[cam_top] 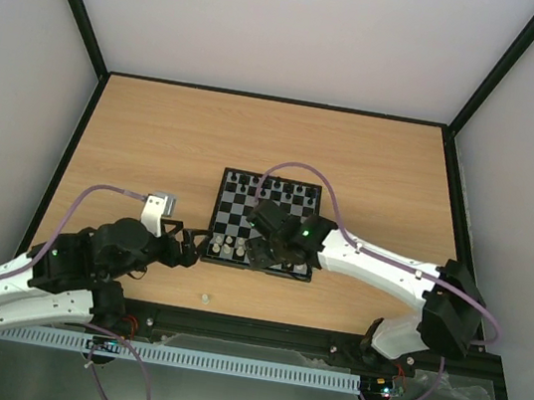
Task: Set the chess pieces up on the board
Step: Pick up the chess piece at the center of the board.
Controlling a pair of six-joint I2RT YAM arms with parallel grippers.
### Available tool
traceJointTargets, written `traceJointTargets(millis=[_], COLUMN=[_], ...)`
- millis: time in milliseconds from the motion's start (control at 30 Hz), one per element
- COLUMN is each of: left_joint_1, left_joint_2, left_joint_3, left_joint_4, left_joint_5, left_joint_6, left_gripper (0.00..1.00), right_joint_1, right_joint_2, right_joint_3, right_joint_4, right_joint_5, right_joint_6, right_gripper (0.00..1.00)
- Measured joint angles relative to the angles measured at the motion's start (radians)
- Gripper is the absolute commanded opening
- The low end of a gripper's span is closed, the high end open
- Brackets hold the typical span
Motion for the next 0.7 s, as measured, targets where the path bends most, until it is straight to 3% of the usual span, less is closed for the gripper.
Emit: traceJointTargets(millis=[133,267,433,700], left_joint_1=[0.0,0.0,0.0,0.0], left_joint_2=[-0.027,-0.058,-0.125,-0.192], left_joint_3=[0.024,0.06,0.1,0.167], left_joint_4=[-0.01,-0.028,-0.04,-0.087], left_joint_5=[-0.014,-0.035,-0.06,-0.097], left_joint_6=[0.006,0.011,0.014,0.014], left_gripper=[0.99,0.99,0.99,0.99], right_joint_1=[0.033,0.116,0.203,0.31], right_joint_2=[-0.043,-0.05,-0.019,0.146], right_joint_3=[-0.023,-0.023,-0.022,0.064], right_joint_4=[0.004,0.014,0.026,0.034], right_joint_5=[-0.015,-0.02,-0.02,-0.011], right_joint_6=[0.01,0.023,0.045,0.065], right_gripper=[0.96,0.98,0.9,0.66])
